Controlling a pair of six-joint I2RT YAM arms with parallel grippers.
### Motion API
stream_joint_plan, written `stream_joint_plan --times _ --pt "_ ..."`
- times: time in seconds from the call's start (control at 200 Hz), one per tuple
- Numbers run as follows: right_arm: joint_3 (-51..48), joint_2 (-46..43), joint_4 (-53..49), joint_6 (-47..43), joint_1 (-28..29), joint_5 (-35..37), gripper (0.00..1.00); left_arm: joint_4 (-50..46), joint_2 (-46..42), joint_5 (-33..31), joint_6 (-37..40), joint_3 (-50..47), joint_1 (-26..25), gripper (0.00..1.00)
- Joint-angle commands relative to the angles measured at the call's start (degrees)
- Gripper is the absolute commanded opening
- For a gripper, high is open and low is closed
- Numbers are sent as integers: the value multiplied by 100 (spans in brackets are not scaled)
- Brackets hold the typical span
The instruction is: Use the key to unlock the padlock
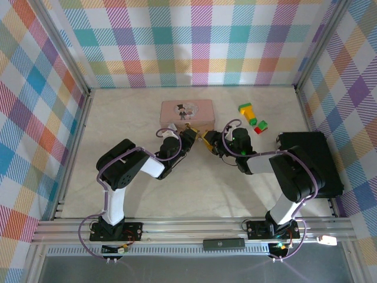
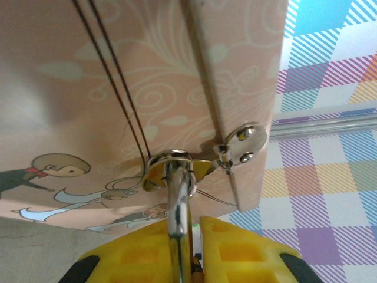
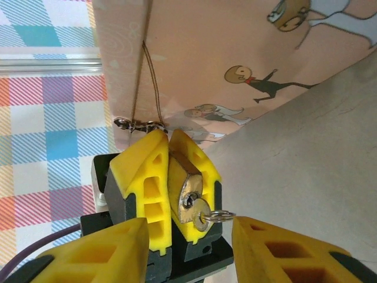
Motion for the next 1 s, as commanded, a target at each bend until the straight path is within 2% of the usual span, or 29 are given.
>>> stream_joint_plan --times 0.0,0.255,0.46,0.57,0.645,0.72,0.84,0.995 --pt "-120 -218 -268 -553 22 327 45 469 96 24 88 224 -61 0" --pt "249 -1237 -3096 -2639 22 877 49 -647 -71 212 347 -137 -66 0" --pt "547 -1674 -4394 -3991 26 1157 49 -1959 -325 261 611 -139 -137 0" --pt "616 -1736 -4693 -4407 43 1168 48 -2367 -428 267 686 -112 -151 14" --pt "652 -1765 -4777 -4652 85 1159 48 -2381 -550 221 656 -215 -158 36" --pt "790 -1724 -4977 -4958 208 1207 48 -2559 -807 175 653 -352 -139 50" --pt "1162 -1529 -5393 -5433 451 1335 48 -3096 -1379 182 754 -592 -13 62" --pt "1754 -1071 -5792 -5955 918 1627 49 -3811 -2135 426 788 -919 446 66"
